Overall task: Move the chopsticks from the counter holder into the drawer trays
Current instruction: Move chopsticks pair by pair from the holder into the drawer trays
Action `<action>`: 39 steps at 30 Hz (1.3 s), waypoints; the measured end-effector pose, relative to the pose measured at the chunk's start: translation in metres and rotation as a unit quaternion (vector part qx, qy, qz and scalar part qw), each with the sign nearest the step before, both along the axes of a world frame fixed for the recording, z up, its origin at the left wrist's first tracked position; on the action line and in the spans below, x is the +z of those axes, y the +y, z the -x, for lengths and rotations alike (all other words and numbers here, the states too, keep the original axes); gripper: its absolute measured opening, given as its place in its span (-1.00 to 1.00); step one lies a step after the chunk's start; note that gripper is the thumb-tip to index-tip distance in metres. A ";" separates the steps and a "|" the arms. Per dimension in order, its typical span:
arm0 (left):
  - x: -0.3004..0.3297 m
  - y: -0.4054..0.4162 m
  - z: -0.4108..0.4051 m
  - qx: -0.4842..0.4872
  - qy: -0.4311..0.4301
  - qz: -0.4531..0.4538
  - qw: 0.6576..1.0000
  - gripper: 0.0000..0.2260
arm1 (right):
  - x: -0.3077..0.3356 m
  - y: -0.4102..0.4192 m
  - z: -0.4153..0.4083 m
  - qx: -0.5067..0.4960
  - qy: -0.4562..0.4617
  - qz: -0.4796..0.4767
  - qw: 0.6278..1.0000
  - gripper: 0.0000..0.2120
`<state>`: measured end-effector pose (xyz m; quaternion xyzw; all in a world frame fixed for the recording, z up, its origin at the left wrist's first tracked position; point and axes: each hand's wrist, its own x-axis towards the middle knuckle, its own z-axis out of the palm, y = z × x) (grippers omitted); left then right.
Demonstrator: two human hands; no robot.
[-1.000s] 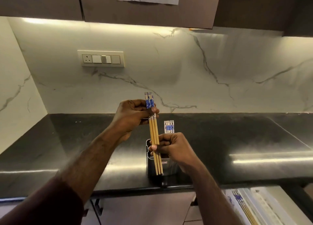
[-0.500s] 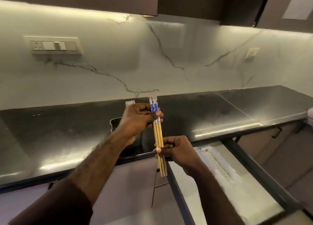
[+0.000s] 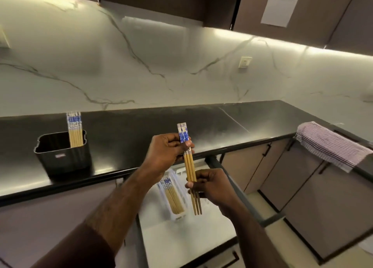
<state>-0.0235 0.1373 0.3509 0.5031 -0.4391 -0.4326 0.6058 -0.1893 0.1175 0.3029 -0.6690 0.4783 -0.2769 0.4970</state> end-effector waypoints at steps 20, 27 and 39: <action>-0.181 -0.183 0.051 0.038 -0.072 -0.191 0.978 -0.89 | -0.163 -0.186 0.037 -0.008 0.134 -0.154 0.979 -0.88; -0.258 -0.210 0.048 0.008 -0.151 -0.298 0.943 -0.94 | -0.212 -0.220 0.041 0.029 0.173 -0.288 0.941 -0.85; -0.323 -0.244 0.041 0.032 -0.474 -0.297 0.829 -0.67 | -0.268 -0.285 -0.005 0.040 0.265 -0.324 0.907 -0.71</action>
